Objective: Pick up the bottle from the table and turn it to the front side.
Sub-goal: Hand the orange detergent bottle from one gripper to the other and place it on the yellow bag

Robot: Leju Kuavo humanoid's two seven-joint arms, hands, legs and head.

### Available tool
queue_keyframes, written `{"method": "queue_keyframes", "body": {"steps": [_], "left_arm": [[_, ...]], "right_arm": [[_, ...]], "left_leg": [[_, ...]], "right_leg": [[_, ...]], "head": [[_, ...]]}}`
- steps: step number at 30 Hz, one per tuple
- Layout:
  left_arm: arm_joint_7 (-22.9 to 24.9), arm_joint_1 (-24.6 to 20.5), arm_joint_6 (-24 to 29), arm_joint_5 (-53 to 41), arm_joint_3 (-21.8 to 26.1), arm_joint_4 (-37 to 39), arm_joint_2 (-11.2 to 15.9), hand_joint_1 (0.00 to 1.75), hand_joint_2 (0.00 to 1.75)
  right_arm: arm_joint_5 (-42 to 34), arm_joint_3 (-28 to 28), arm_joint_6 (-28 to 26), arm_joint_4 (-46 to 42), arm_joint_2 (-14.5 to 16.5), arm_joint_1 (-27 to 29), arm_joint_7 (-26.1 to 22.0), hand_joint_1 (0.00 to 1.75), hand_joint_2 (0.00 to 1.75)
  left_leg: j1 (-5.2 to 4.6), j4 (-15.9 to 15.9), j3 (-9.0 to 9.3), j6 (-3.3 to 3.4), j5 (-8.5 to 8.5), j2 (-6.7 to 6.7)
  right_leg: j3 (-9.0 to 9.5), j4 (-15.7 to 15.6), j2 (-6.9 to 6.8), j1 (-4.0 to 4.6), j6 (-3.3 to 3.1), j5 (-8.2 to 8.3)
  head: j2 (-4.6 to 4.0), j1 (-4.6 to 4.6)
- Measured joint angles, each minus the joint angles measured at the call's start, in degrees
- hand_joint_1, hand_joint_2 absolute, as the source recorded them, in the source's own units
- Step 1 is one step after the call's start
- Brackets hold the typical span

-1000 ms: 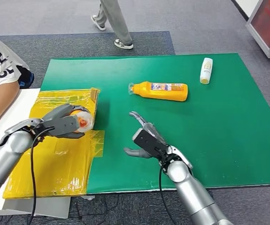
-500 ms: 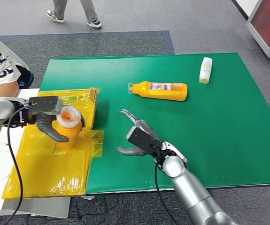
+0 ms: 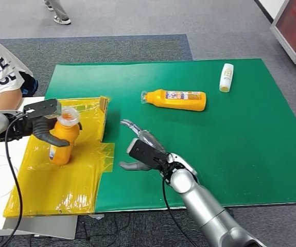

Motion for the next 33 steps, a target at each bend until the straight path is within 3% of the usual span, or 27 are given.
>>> {"method": "queue_keyframes", "body": {"steps": [11, 23, 27, 33], "left_arm": [[2.7, -1.0, 6.8, -9.9, -2.0, 6.9, -8.1, 1.75, 1.75], [3.8, -1.0, 6.0, -12.6, -2.5, 12.9, -14.5, 1.73, 1.75], [3.6, -1.1, 5.6, -12.4, -2.5, 14.1, -15.7, 0.02, 1.75], [2.3, -0.1, 6.6, -11.6, -1.8, 15.2, -16.6, 0.0, 1.75]], "right_arm": [[1.6, -0.1, -3.8, -2.2, -0.3, 2.3, 1.1, 0.0, 1.75], [1.3, -1.8, -6.4, -7.9, -1.6, 6.8, 2.0, 0.0, 1.75], [1.3, -1.8, -6.9, -8.6, -1.9, 7.6, 2.4, 0.0, 1.75], [1.3, -1.8, -7.7, -9.2, -2.3, 8.0, 2.6, 0.0, 1.75]], "left_leg": [[0.01, -0.1, 0.46, -0.17, 0.1, 0.05], [0.01, -0.1, 0.49, -0.19, 0.13, 0.06], [0.01, -0.1, 0.48, -0.19, 0.13, 0.06], [0.01, -0.1, 0.44, -0.17, 0.14, 0.06]], "right_leg": [[0.3, 0.0, 0.1, 0.01, -0.19, 0.1], [0.32, 0.0, 0.13, 0.01, -0.2, 0.15], [0.31, 0.0, 0.14, 0.01, -0.2, 0.14], [0.29, 0.0, 0.14, 0.01, -0.19, 0.14]], "head": [[0.0, -0.01], [0.0, 0.0], [0.01, 0.0], [0.0, 0.01]]}}
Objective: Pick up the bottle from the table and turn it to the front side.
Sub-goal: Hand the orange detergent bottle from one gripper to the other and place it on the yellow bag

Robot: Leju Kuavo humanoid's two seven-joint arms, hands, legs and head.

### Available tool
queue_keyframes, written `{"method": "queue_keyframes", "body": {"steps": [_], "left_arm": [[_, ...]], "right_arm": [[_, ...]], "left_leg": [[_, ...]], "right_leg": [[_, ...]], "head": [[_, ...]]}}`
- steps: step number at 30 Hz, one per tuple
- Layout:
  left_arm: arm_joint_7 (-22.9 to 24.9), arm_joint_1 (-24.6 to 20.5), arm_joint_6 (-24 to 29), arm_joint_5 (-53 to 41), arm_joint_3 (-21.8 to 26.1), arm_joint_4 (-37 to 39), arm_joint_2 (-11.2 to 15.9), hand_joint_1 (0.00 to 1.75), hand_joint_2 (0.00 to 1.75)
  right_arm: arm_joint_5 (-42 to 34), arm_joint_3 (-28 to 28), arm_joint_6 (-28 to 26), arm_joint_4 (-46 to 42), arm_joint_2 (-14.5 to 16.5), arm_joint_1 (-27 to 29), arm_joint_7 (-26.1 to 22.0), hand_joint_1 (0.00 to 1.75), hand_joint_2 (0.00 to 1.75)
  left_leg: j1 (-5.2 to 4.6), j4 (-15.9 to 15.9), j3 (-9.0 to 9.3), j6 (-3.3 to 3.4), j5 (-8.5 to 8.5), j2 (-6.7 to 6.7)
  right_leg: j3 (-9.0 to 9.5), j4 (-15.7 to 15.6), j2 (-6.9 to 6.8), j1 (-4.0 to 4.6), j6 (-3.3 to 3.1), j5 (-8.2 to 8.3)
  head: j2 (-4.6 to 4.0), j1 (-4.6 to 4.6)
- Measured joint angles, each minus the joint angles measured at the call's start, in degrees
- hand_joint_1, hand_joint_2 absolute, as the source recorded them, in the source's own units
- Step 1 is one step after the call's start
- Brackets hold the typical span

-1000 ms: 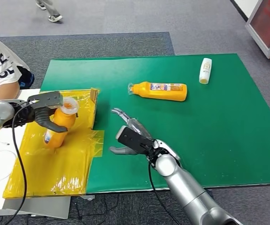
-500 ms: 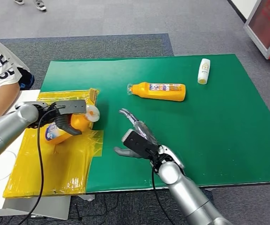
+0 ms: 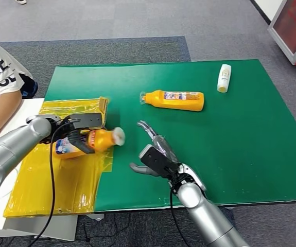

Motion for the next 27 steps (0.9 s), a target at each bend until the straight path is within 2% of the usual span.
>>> {"method": "queue_keyframes", "body": {"steps": [10, 17, 20, 22, 25, 27], "left_arm": [[-2.8, 1.7, -0.6, 1.1, 2.7, -0.1, 0.7, 0.0, 1.75], [-6.5, 4.0, -1.3, 3.6, 6.2, -3.0, 3.0, 0.0, 1.75], [-12.7, 7.5, -4.6, 9.1, 10.2, -6.8, 5.3, 0.0, 1.75], [-16.0, 11.2, -6.5, 12.9, 14.2, -10.5, 7.1, 0.0, 1.75], [-18.4, 18.0, -6.9, 15.7, 21.3, -16.4, 9.1, 0.0, 1.75], [-18.8, 20.3, -6.7, 15.9, 23.6, -18.3, 9.5, 0.0, 1.75]], "right_arm": [[-0.8, 0.2, -0.8, -0.1, -0.4, -0.1, 0.4, 0.0, 1.75], [-2.6, 0.8, -1.8, -0.1, -1.1, -0.3, 0.2, 0.0, 1.75], [-5.8, 0.9, -0.8, -0.4, -1.7, -0.3, -1.4, 0.0, 1.75], [-10.2, 1.0, 1.7, -1.0, -2.3, -0.3, -2.7, 0.0, 1.75], [-18.3, 0.5, 7.7, -2.3, -3.6, 0.2, -4.2, 0.0, 1.75], [-20.4, 0.3, 9.5, -2.7, -4.0, 0.4, -4.6, 0.0, 1.75]], "left_leg": [[0.0, 0.0, -0.07, 0.02, -0.01, -0.01], [0.0, 0.0, -0.09, 0.02, -0.01, -0.01], [-0.01, 0.0, -0.09, 0.02, -0.03, 0.0], [-0.01, 0.0, -0.08, 0.02, -0.06, 0.01], [-0.01, 0.0, -0.08, 0.05, -0.12, 0.03], [-0.01, 0.0, -0.08, 0.07, -0.14, 0.04]], "right_leg": [[-0.02, 0.0, -0.01, 0.0, 0.04, -0.03], [-0.02, 0.0, -0.01, 0.0, 0.04, -0.03], [-0.03, 0.0, 0.01, -0.01, 0.04, -0.04], [-0.05, 0.0, 0.01, -0.01, 0.04, -0.08], [-0.07, 0.0, 0.0, -0.01, 0.06, -0.16], [-0.06, 0.0, -0.01, -0.01, 0.06, -0.19]], "head": [[0.0, -0.01], [0.0, -0.01], [0.0, -0.01], [0.0, -0.02], [0.0, 0.0], [0.0, 0.01]]}}
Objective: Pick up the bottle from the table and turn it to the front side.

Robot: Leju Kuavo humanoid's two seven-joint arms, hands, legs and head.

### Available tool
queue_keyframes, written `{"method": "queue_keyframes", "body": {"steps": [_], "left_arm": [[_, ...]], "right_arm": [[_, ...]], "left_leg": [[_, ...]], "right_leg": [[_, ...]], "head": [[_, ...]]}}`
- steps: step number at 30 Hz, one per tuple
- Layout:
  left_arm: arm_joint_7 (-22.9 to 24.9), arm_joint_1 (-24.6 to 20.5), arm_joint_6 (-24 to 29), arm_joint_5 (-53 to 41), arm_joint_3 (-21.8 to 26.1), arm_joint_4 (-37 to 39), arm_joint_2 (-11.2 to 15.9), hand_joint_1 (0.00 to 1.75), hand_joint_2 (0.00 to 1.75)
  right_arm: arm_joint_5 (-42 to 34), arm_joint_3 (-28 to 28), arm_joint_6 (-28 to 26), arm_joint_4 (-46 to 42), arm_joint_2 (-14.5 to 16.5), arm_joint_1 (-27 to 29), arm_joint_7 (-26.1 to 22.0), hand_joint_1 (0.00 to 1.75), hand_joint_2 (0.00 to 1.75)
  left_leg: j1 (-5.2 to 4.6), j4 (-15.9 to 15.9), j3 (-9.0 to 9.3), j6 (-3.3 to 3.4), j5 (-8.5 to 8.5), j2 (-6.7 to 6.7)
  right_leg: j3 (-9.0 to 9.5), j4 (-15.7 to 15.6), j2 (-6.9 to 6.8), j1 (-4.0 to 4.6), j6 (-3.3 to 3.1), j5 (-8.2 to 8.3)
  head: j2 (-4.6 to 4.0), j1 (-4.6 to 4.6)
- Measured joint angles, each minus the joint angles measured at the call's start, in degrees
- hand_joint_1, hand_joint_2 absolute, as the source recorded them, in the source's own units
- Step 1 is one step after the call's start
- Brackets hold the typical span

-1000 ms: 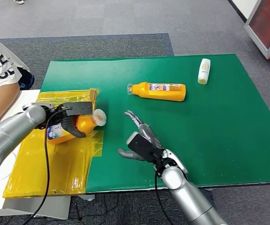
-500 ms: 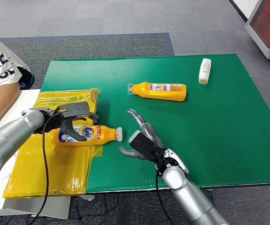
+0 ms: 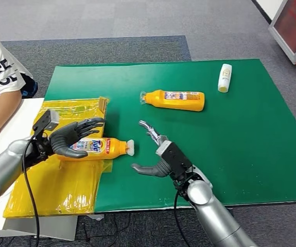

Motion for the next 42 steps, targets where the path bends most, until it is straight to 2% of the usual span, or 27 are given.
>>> {"method": "queue_keyframes", "body": {"steps": [2, 6, 7, 14, 19, 23, 29, 42], "left_arm": [[-0.2, 0.8, 0.3, -0.2, 0.8, -0.6, 0.1, 0.0, 1.75], [-2.7, 14.3, 4.5, -4.6, 14.2, -12.4, -0.8, 0.0, 1.75], [-2.9, 16.4, 5.1, -5.3, 16.4, -14.3, -1.3, 0.0, 1.75], [-6.1, 28.5, 10.6, -11.0, 27.9, -24.1, -5.6, 0.0, 1.75], [-8.3, 34.5, 11.8, -12.7, 33.7, -28.9, -9.3, 0.0, 1.75], [-9.3, 36.9, 11.4, -12.6, 36.9, -31.0, -11.6, 0.0, 1.75], [-9.5, 37.9, 9.0, -10.7, 39.5, -31.7, -13.9, 0.0, 1.75], [-9.6, 37.6, 8.1, -11.4, 40.0, -31.8, -16.0, 0.0, 1.75]], "right_arm": [[-0.7, -0.1, 0.6, -0.2, -0.1, 0.1, -0.2, 0.0, 1.75], [-10.4, -4.2, 11.1, -3.4, -1.8, 3.3, -2.0, 0.0, 1.75], [-11.2, -5.0, 12.3, -3.9, -1.9, 3.8, -2.2, 0.0, 1.75], [-12.2, -9.0, 15.2, -5.9, -2.3, 6.4, -2.3, 0.0, 1.75], [-13.9, -10.7, 16.4, -7.2, -2.3, 7.7, -2.3, 0.0, 1.75], [-15.9, -11.9, 16.6, -8.5, -2.2, 8.9, -2.6, 0.0, 1.75], [-15.4, -13.3, 15.9, -10.5, -1.9, 10.2, -3.2, 0.0, 1.75], [-13.5, -13.6, 16.2, -11.0, -1.9, 10.2, -2.7, 0.0, 1.75]], "left_leg": [[0.0, 0.0, 0.0, 0.01, -0.01, 0.0], [-0.02, 0.0, -0.01, 0.07, -0.16, -0.01], [-0.03, 0.0, -0.01, 0.08, -0.18, -0.01], [-0.03, 0.0, -0.01, 0.08, -0.29, 0.0], [-0.02, 0.0, -0.01, 0.08, -0.36, -0.01], [-0.02, 0.0, -0.01, 0.1, -0.38, -0.02], [-0.02, 0.0, -0.01, 0.1, -0.38, -0.02], [-0.02, 0.0, 0.0, 0.1, -0.38, -0.02]], "right_leg": [[0.0, 0.0, 0.0, 0.0, 0.0, 0.0], [0.02, -0.1, 0.01, -0.03, 0.08, -0.1], [0.03, -0.1, 0.01, -0.03, 0.09, -0.11], [0.04, -0.1, 0.01, -0.03, 0.1, -0.21], [0.05, -0.1, 0.0, -0.03, 0.09, -0.25], [0.07, -0.1, -0.01, -0.03, 0.11, -0.29], [0.09, -0.1, -0.01, -0.03, 0.11, -0.28], [0.09, -0.1, -0.01, -0.03, 0.11, -0.29]], "head": [[0.01, -0.01], [0.0, -0.02], [0.0, -0.01], [0.0, -0.02], [0.0, -0.02], [0.01, -0.02], [0.01, -0.01], [0.01, -0.01]]}}
